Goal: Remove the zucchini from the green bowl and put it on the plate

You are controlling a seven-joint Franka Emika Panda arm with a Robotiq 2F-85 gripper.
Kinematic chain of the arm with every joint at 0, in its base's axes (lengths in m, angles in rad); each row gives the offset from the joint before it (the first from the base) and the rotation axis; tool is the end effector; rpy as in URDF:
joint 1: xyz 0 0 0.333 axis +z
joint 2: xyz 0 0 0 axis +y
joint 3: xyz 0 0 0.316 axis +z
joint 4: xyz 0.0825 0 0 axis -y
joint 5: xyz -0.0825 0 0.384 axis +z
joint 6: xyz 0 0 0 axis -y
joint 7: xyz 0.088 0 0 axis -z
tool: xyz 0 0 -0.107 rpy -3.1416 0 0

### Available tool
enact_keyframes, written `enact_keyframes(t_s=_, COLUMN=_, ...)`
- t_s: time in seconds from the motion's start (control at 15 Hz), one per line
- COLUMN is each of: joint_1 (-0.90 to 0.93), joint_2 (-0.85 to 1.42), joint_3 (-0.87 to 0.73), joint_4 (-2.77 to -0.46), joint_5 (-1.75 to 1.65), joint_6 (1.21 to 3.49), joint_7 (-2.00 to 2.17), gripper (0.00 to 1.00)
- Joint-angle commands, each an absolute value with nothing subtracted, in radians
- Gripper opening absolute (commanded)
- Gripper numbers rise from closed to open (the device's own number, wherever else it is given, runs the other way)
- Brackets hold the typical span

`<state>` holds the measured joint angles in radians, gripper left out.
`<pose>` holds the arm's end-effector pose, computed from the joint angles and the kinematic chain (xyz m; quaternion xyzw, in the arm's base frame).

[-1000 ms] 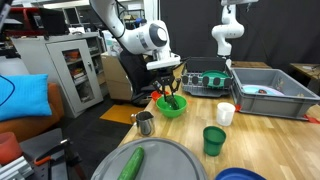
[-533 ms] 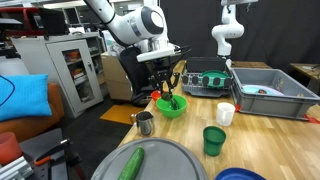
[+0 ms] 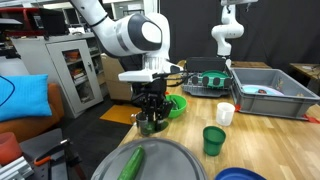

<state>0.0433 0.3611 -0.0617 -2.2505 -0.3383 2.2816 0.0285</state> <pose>0.5037 -0.0184 0.1813 0.9737 0.1066 -0.1622 0.1196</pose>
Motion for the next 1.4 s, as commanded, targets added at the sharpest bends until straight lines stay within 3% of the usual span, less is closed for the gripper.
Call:
enact_keyframes(t_s=0.0, joint_1=-0.016, joint_2=0.326, joint_3=-0.08, joint_4=-2.383, joint_5=-0.253, joint_6=2.432, joint_7=0.084, gripper=0.09)
enact_keyframes(t_s=0.6, joint_1=-0.11, joint_2=0.385, joint_3=-0.113, joint_4=-2.526, joint_5=0.029, joint_6=2.78, joint_7=0.106, gripper=0.09)
enact_keyframes(t_s=1.13, joint_1=-0.061, joint_2=0.406, joint_3=-0.196, joint_4=-2.478, joint_5=-0.011, joint_6=2.789, joint_7=0.173, gripper=0.09)
enact_keyframes(t_s=1.2, joint_1=-0.059, joint_2=0.405, joint_3=-0.196, joint_4=-2.474, joint_5=-0.009, joint_6=2.793, joint_7=0.176, gripper=0.32)
enact_keyframes(t_s=1.33, joint_1=-0.056, joint_2=0.411, joint_3=-0.193, joint_4=-2.462, joint_5=-0.004, joint_6=2.796, joint_7=0.182, gripper=0.35)
